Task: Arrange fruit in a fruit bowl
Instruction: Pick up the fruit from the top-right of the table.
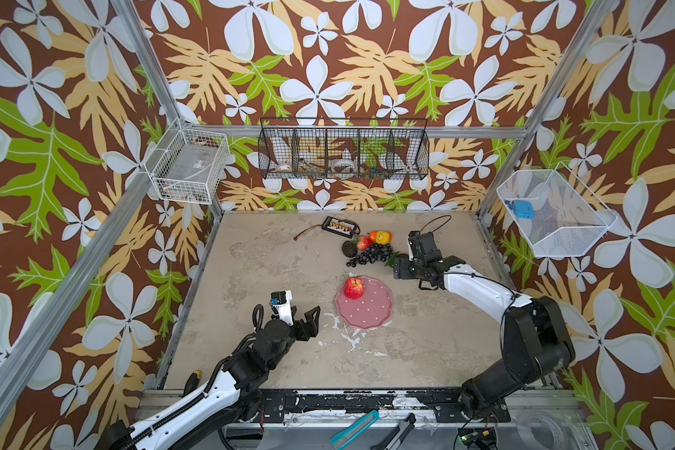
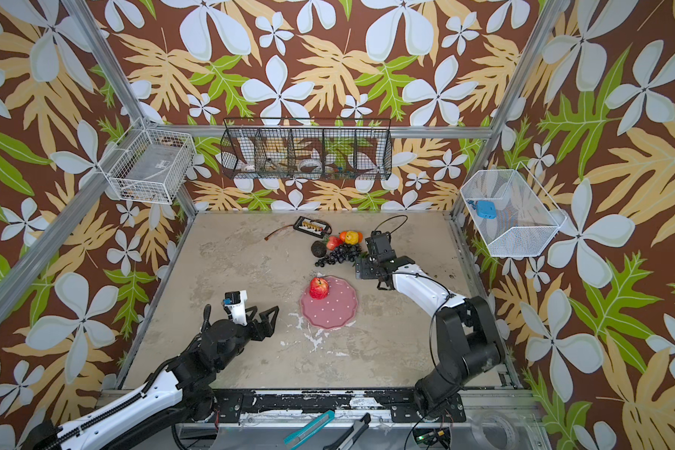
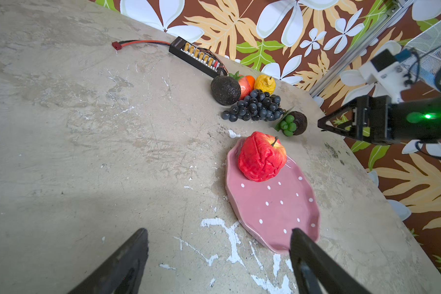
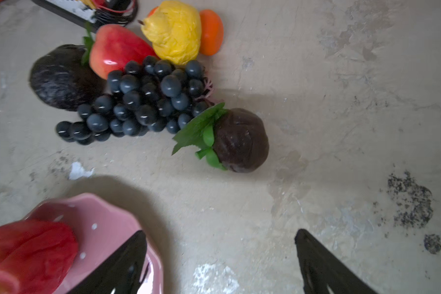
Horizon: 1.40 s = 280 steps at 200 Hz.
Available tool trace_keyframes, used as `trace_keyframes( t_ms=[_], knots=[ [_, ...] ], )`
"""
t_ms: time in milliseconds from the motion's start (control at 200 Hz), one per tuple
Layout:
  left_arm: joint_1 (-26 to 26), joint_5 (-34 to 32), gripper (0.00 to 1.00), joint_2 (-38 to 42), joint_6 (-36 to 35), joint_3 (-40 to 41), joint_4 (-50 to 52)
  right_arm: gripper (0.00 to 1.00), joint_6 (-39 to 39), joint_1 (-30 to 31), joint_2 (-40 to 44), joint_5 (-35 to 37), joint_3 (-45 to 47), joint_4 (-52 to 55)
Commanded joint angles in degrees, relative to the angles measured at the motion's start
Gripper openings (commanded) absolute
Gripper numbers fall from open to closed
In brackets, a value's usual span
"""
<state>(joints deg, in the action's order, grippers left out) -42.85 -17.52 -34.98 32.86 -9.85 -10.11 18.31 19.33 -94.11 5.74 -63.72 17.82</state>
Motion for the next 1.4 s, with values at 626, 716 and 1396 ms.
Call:
trace_keyframes(
  t_ms=[626,716,1396],
  knots=[
    [0.1,-1.4,0.89,0.0,-1.7,1.4,-4.3,0.86,-6.9,-6.2,-15.9,-6.6,-11.4,0.4],
    [0.1,-1.4,0.89,-0.8,-1.7,1.3,-4.6,0.85,-7.1,-6.2,-16.2,-7.4,-11.4,-0.1],
    [0.0,-1.6,0.89,-3.0,-1.6,1.3,-5.8,0.77,-6.5,-6.7,-18.8,-8.7,-13.0,-1.6]
  ],
)
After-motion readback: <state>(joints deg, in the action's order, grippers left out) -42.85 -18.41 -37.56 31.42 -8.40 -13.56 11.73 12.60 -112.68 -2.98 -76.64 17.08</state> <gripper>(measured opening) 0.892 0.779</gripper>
